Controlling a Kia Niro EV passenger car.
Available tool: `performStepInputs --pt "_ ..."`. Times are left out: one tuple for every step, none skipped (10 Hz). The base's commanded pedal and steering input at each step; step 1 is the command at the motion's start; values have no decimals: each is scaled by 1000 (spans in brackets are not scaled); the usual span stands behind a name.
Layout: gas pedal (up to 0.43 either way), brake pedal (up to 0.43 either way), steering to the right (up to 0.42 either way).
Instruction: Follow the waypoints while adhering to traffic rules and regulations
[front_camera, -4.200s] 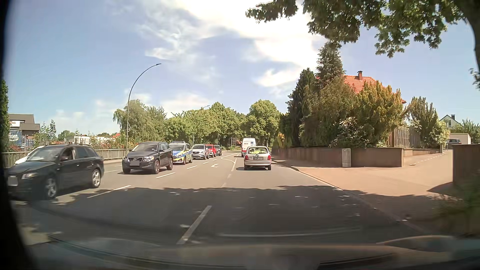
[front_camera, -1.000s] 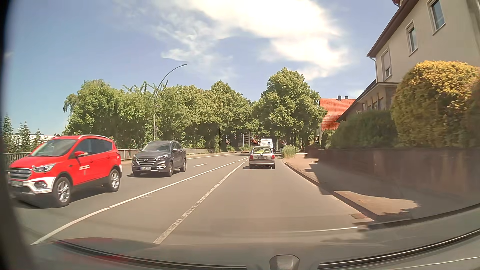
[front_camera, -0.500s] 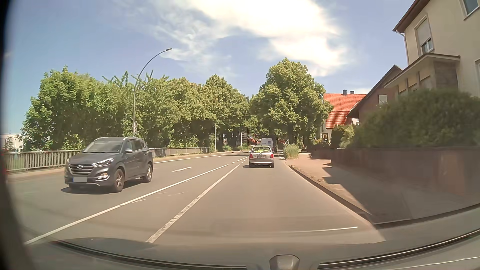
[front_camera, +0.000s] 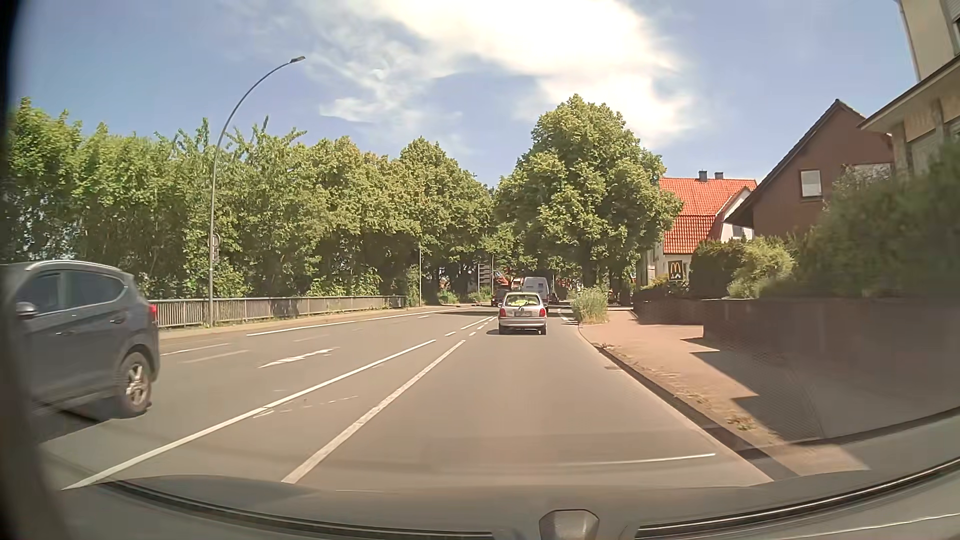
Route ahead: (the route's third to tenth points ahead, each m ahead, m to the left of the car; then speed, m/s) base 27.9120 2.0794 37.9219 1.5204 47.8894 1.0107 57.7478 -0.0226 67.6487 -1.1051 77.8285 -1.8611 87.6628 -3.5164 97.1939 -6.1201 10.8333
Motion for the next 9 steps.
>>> performStepInputs --pt "150 6 6" --pt "150 6 5" --pt "150 6 5" --pt "150 6 5" --pt "150 6 5" --pt "150 6 5" --pt "150 6 5" --pt "150 6 5" --pt "150 6 5"
